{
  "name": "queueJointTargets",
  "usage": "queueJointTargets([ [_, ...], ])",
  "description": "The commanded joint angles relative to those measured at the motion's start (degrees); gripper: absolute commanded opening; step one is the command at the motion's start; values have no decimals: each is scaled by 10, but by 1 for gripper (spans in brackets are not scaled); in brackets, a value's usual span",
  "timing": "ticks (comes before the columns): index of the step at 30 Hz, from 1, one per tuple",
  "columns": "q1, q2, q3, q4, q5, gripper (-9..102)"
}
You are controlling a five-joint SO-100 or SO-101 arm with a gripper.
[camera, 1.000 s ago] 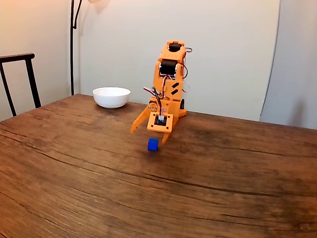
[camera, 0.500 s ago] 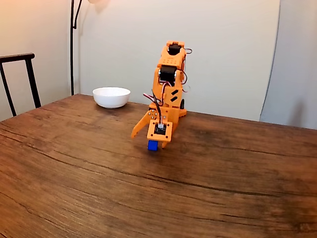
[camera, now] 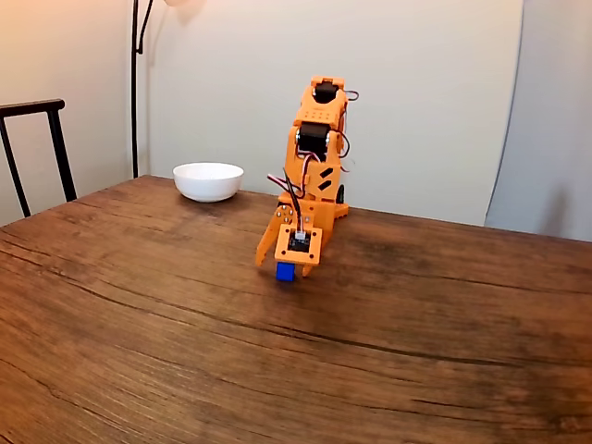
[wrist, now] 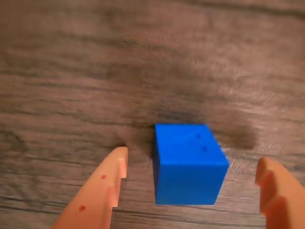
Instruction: Grasp the cube and drop it in the bowl
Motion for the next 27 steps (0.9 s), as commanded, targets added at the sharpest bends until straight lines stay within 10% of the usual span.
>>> queueJointTargets([
  [1,2,3,-15,-18,4,34],
  [27,4,2,-11,21,24,9],
])
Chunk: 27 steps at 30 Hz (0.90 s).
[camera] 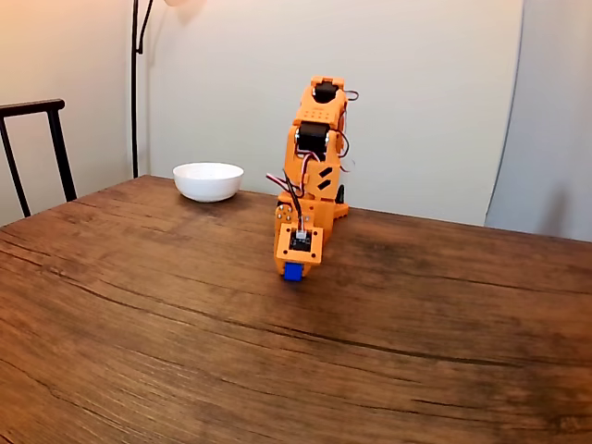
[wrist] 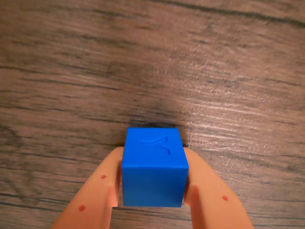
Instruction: Grasp the cube and drop it in the bowl
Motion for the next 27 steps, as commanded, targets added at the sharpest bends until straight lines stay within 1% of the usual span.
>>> queueJointTargets([
  [1,2,4,-11,8,2,8],
  [10,4,14,-22,6,2,7],
  [14,18,15,-89,26,4,7],
  [16,30,14,-133,45,22,7],
  [19,46,14,-201,96,47,7],
  [24,80,14,-333,222,73,7],
  [27,101,14,-409,283,78,7],
])
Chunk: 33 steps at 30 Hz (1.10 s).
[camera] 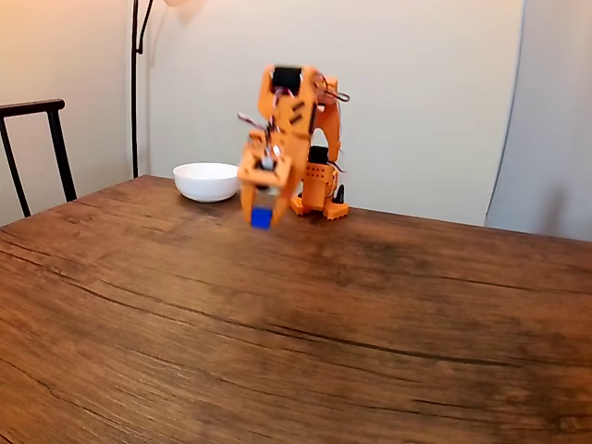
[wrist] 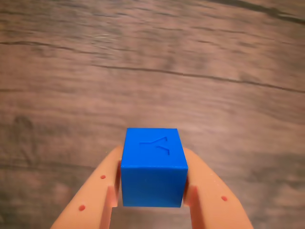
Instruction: Grasp the cube and drop it in the bowl
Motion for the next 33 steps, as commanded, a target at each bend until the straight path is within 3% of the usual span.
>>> queueJointTargets([
  [1,20,16,-93,59,6,7],
  [13,94,16,-263,197,-22,7],
  [17,152,35,-291,200,19,7],
  [26,340,147,-216,200,55,7],
  [33,469,238,-62,200,82,7],
])
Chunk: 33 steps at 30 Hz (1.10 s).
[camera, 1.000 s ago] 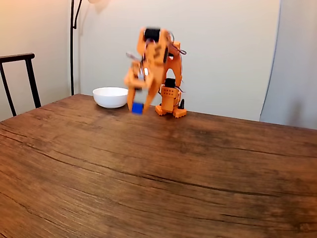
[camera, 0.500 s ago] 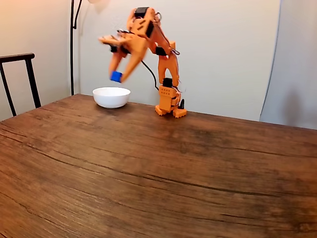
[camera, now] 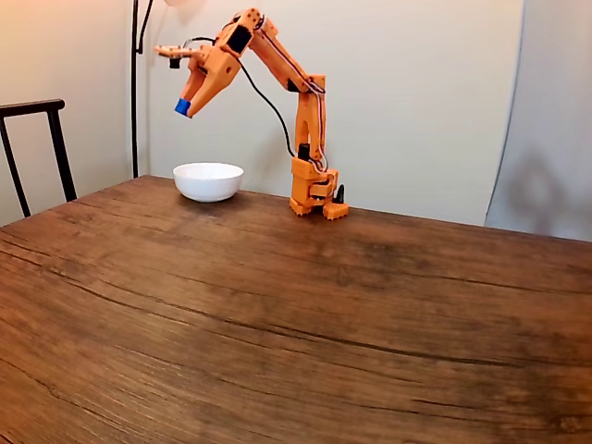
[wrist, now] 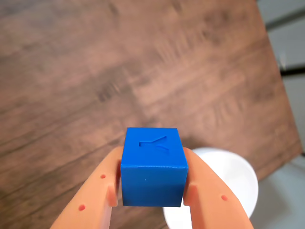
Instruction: Grasp the cube and drop it in the bowl
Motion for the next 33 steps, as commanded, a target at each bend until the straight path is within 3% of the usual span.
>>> queueJointTargets([
  [1,54,58,56,33,5,7],
  [14,270,182,352,-4,54,7],
  [25,356,194,488,-123,105,7],
  [33,368,188,553,-213,133,8],
])
